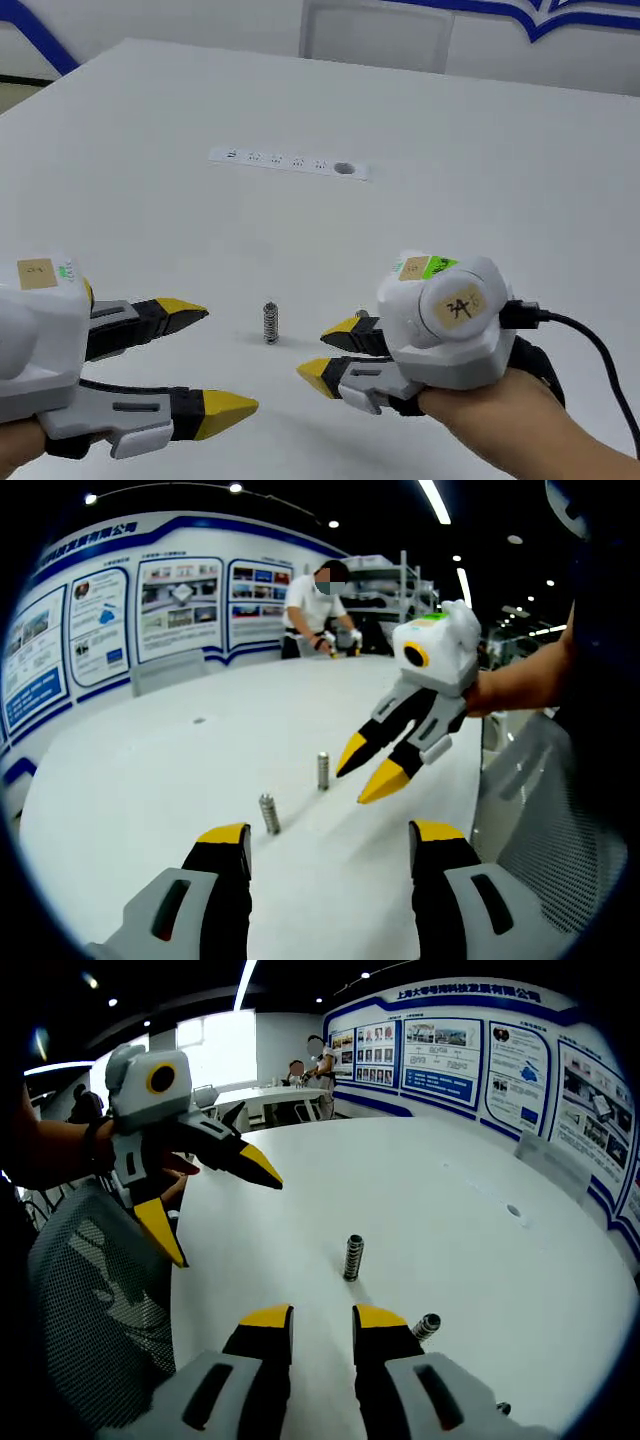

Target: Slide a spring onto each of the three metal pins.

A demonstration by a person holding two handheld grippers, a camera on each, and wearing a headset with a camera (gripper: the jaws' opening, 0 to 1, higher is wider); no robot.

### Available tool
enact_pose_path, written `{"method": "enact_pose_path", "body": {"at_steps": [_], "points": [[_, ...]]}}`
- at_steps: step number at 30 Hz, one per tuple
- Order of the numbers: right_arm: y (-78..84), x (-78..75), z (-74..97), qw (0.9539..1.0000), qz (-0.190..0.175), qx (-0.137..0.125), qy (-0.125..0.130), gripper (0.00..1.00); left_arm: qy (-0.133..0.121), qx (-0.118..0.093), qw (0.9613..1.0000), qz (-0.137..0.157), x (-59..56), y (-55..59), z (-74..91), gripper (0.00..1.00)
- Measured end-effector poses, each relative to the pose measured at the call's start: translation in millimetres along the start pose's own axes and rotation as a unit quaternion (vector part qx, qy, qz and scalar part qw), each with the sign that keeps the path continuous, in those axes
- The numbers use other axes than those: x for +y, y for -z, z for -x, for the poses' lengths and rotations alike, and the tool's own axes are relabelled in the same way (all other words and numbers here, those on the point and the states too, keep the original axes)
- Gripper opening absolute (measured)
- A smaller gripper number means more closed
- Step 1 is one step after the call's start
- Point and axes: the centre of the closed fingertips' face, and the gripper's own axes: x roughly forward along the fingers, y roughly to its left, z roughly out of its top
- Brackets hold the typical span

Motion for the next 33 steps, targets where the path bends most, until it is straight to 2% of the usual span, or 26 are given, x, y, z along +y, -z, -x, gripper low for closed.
{"method": "enact_pose_path", "body": {"at_steps": [5,16,33], "points": [[7.5,-4.3,14.5,1.0000,-0.002,-0.005,0.004,0.26,0.000,0.000,1.0000,0.000,-0.6,0.1,0.6,0.66],[25.8,-19.8,44.5,0.9993,-0.023,-0.011,0.028,0.29,0.001,0.002,1.0000,0.001,-0.8,0.8,-0.7,0.67],[57.4,-48.6,93.6,0.9941,-0.064,-0.017,0.085,0.33,0.003,0.007,1.0000,0.003,-0.9,2.2,-3.6,0.68]]}}
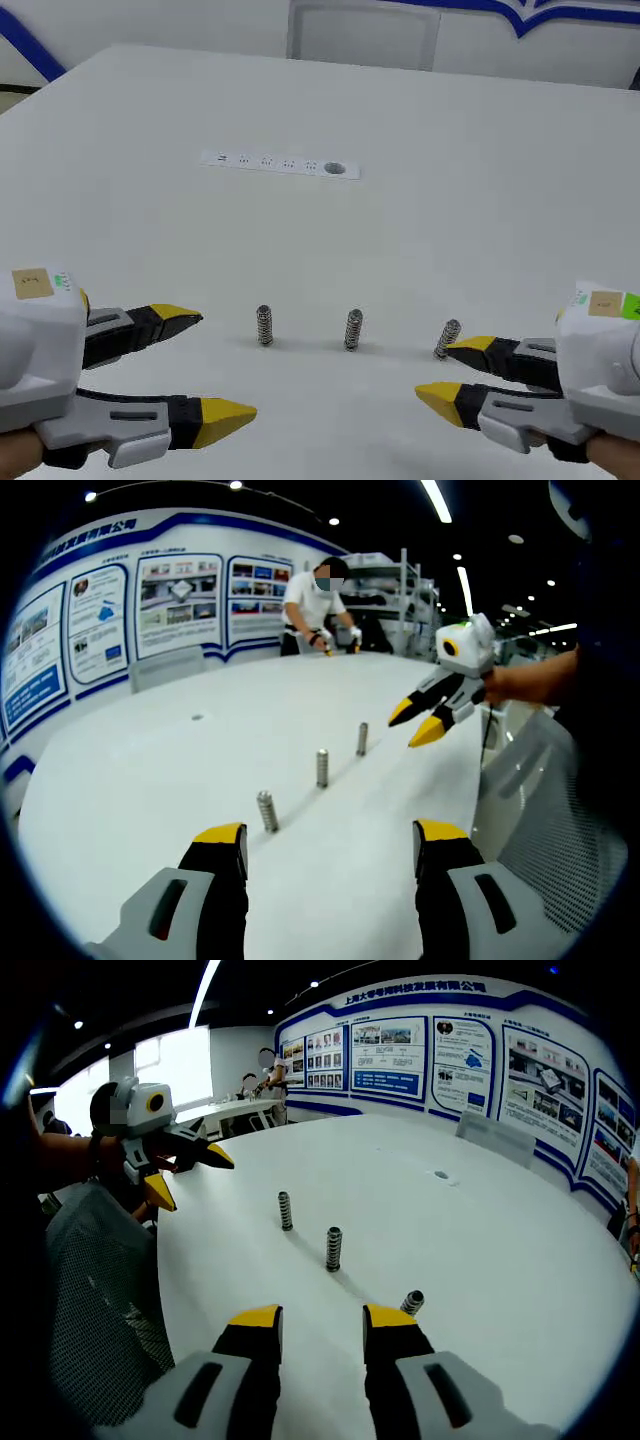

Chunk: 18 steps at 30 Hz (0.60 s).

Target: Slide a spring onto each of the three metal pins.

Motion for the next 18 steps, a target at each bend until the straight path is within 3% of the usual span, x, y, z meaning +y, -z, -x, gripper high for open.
{"method": "enact_pose_path", "body": {"at_steps": [11,18], "points": [[3.4,-30.2,22.4,0.9994,-0.007,-0.017,0.030,0.40,-0.004,0.005,1.0000,-0.001,1.2,4.2,2.6,0.69],[9.4,-31.4,29.4,0.9996,0.003,-0.023,0.016,0.51,-0.005,0.007,1.0000,-0.001,0.8,6.3,1.8,0.69]]}}
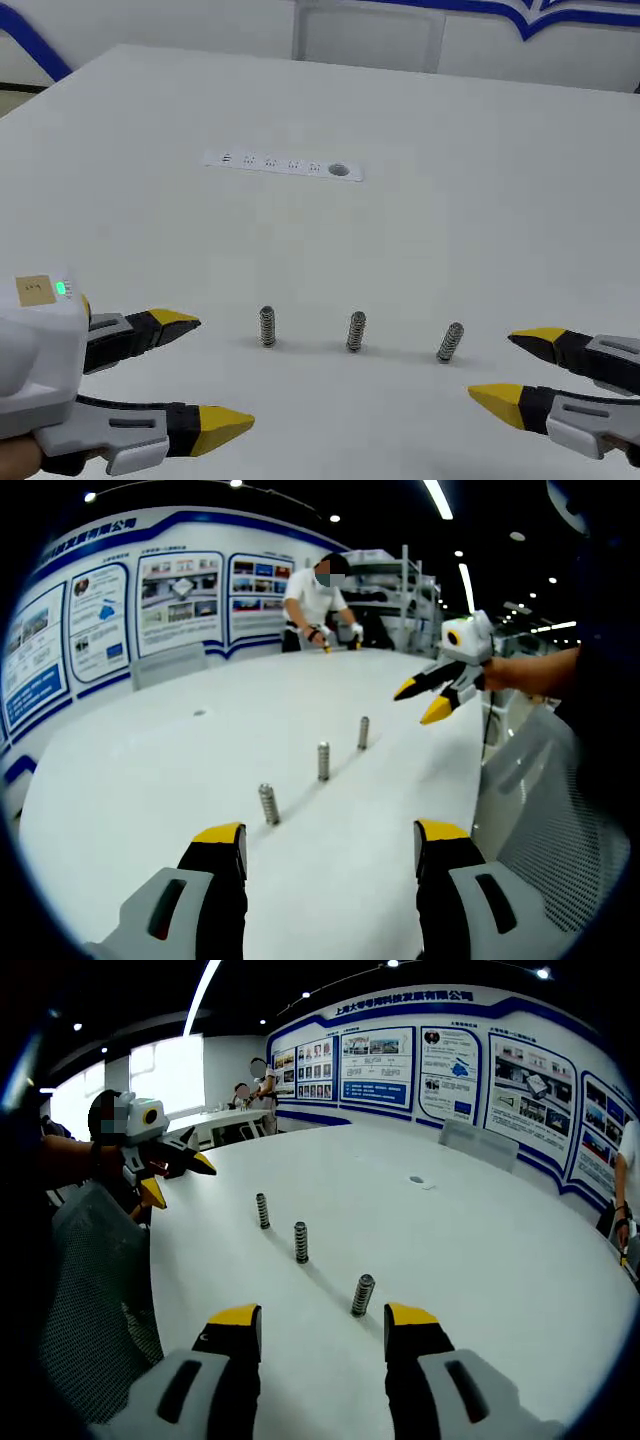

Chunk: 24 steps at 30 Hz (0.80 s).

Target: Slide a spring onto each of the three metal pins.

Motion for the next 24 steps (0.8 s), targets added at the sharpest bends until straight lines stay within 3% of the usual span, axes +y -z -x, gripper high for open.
{"method": "enact_pose_path", "body": {"at_steps": [5,17,24], "points": [[3.7,-0.3,3.8,1.0000,0.004,0.001,-0.009,0.54,0.000,0.001,1.0000,0.001,0.2,1.6,-0.9,0.69],[-1.3,-9.7,8.2,0.9999,-0.009,-0.013,-0.004,0.58,-0.004,0.005,1.0000,0.005,4.0,6.7,0.5,0.70],[-2.2,-7.5,7.6,0.9998,-0.010,-0.014,-0.005,0.60,-0.005,0.006,1.0000,0.005,6.1,7.0,0.9,0.70]]}}
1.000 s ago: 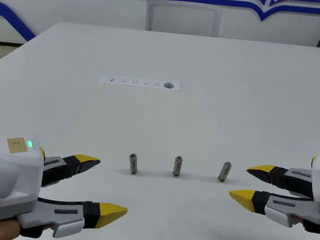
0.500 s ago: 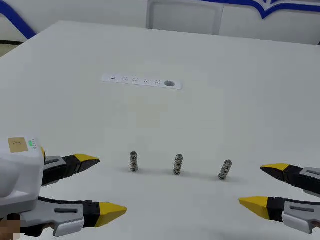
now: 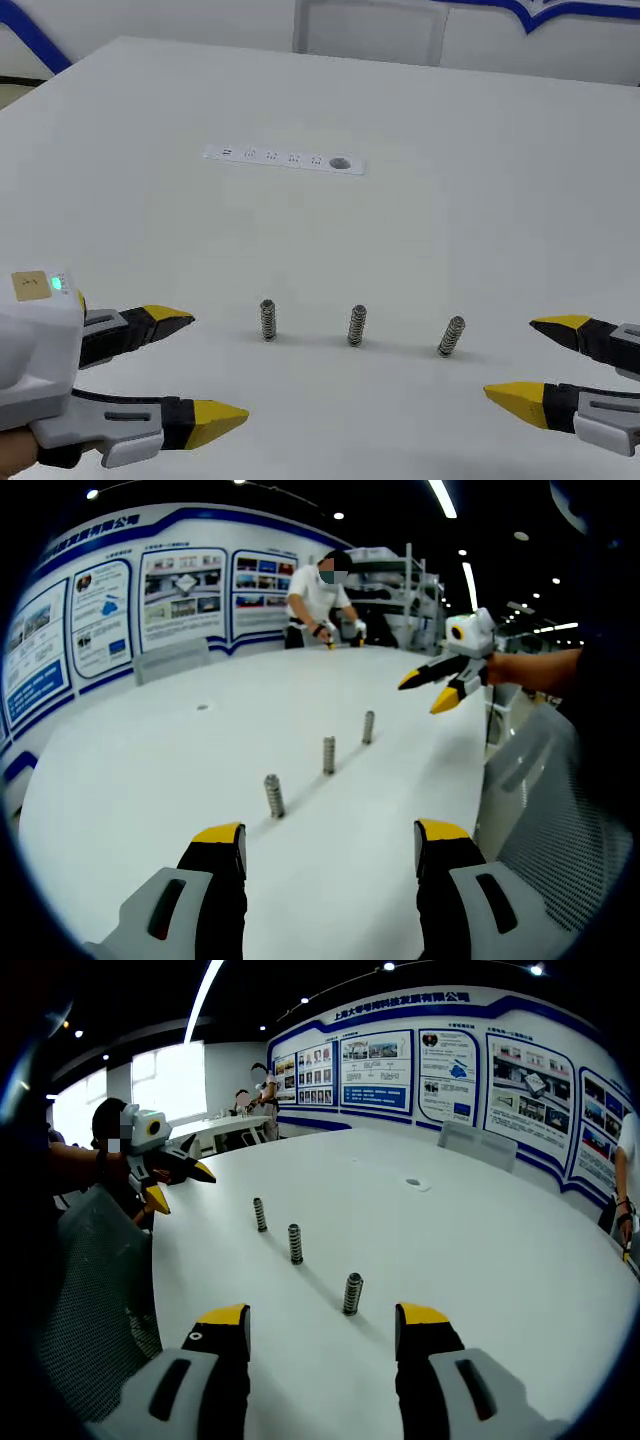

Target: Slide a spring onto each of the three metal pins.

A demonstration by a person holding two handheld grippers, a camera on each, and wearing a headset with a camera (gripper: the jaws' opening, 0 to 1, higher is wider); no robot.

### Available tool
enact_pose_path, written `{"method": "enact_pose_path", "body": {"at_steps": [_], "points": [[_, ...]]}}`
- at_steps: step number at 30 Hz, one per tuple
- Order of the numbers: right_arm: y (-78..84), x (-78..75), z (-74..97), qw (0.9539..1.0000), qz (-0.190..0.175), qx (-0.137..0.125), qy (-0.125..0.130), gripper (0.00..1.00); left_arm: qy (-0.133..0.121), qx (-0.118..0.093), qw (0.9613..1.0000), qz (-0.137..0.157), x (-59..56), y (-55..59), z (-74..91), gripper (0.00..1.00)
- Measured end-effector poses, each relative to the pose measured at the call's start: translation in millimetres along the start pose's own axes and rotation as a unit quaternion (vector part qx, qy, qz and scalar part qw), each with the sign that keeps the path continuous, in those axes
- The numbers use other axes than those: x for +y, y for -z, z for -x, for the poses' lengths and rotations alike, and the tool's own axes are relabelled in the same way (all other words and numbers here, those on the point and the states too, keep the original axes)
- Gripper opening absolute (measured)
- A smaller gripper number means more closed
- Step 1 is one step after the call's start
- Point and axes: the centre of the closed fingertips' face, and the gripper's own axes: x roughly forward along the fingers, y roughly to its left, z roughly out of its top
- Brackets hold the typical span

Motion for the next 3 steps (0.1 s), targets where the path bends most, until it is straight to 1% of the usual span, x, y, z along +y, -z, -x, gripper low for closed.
{"method": "enact_pose_path", "body": {"at_steps": [3], "points": [[0.7,0.8,0.3,1.0000,-0.001,0.001,0.000,0.60,0.000,0.001,1.0000,0.000,0.5,0.2,0.0,0.70]]}}
